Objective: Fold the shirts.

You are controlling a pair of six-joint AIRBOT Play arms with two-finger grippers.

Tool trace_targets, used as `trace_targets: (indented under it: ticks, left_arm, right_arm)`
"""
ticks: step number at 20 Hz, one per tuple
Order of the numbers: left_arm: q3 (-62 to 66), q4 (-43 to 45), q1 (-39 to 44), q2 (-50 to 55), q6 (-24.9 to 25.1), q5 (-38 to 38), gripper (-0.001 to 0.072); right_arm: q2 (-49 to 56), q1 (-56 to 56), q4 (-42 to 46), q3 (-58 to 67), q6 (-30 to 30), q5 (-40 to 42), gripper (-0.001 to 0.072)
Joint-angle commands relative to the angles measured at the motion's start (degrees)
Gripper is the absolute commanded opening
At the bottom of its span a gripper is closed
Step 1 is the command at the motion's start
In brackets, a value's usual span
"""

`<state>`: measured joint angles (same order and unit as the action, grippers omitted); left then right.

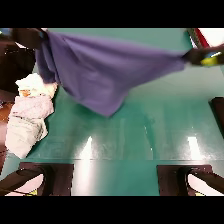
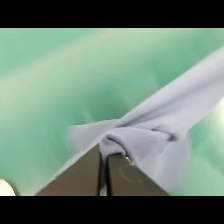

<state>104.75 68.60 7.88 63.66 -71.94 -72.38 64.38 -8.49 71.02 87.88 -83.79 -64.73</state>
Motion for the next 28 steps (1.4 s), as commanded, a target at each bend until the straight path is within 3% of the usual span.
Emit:
trace_targets:
  ticks: [1,7,11,17,21,25,26,27,28]
  left_arm:
    - [8.3,-0.2,0.0,-4.6,-0.1,-2.4,0.0030]
    - [11.7,-12.4,0.0,-9.7,-0.1,-5.7,0.0030]
    - [9.3,-17.6,0.0,-10.1,-0.1,-7.5,0.0030]
    - [-22.2,-18.0,0.5,-8.7,0.5,-7.1,0.0031]
    - [-41.2,-14.9,0.5,-3.1,6.2,3.5,0.0031]
    - [-43.4,-7.8,0.5,4.4,5.5,15.9,0.0032]
    - [-43.4,-7.2,0.5,5.2,4.5,18.4,0.0156]
    - [-43.3,-7.1,0.4,5.5,4.3,20.1,0.0438]
    - [-43.1,-7.1,0.0,5.5,4.3,20.9,0.0492]
  right_arm:
    - [-7.8,7.0,4.0,10.2,-0.6,0.2,0.0010]
    - [-11.7,10.9,4.0,21.8,-0.6,-2.1,0.0010]
    - [-7.4,11.3,3.5,28.9,-0.6,-11.0,0.0010]
    - [4.6,3.8,3.6,19.8,-0.8,-22.6,0.0010]
    - [14.2,0.8,3.7,9.2,-0.8,-18.6,0.0010]
    - [20.8,0.7,3.6,4.2,-0.9,-12.9,0.0010]
    - [21.8,0.7,3.6,4.2,-0.9,-12.9,0.0010]
    - [22.4,0.7,3.7,4.2,-0.9,-12.8,0.0010]
    - [22.7,0.7,3.7,4.2,-0.9,-12.6,0.0010]
